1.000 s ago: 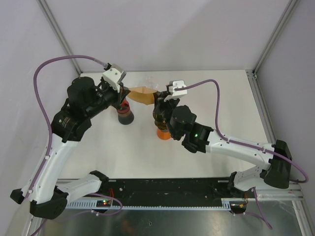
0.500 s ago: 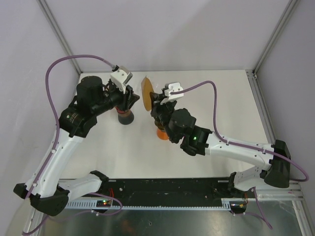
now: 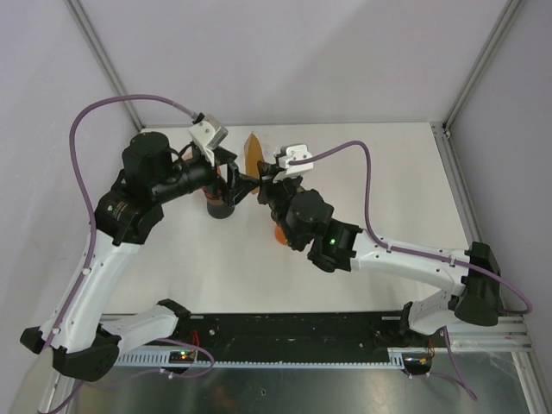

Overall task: Place the coffee filter in the dripper
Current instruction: Place the coffee filter in the coffee dripper.

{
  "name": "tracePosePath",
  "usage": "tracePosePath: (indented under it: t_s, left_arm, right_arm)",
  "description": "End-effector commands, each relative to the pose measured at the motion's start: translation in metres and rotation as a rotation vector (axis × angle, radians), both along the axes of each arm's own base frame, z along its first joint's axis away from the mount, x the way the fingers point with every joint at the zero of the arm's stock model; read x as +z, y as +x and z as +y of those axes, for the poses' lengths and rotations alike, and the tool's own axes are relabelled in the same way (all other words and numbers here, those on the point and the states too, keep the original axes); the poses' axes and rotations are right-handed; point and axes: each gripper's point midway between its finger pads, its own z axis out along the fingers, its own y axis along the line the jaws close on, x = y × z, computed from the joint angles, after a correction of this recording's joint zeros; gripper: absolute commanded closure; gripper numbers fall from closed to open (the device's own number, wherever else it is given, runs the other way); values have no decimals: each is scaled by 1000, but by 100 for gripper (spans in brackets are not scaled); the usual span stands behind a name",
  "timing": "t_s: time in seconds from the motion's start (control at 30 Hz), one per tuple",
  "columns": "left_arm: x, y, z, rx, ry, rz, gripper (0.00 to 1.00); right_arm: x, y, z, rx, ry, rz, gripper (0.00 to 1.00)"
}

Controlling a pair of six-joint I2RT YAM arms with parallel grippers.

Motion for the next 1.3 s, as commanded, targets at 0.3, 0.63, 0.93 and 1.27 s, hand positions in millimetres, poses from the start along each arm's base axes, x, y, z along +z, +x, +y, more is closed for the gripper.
tracePosePath:
  t_s: [0.3,0.63,0.93,1.27]
  left_arm:
    - [11,39,25,212,59,-132,42]
    - [-10,52,32,261,124,-144,70]
    - [-11,55,48,325,168,-181,100]
    - [-10,47,38,281,118,-137,100]
  right_arm:
    - [31,-11,9,4,70,-46,100]
    - [29,-12,14,-49,-8,-62,100]
    - [23,-2,-29,-221,-108,-49,100]
    - [25,-6,-1,-33,-159,-138,69]
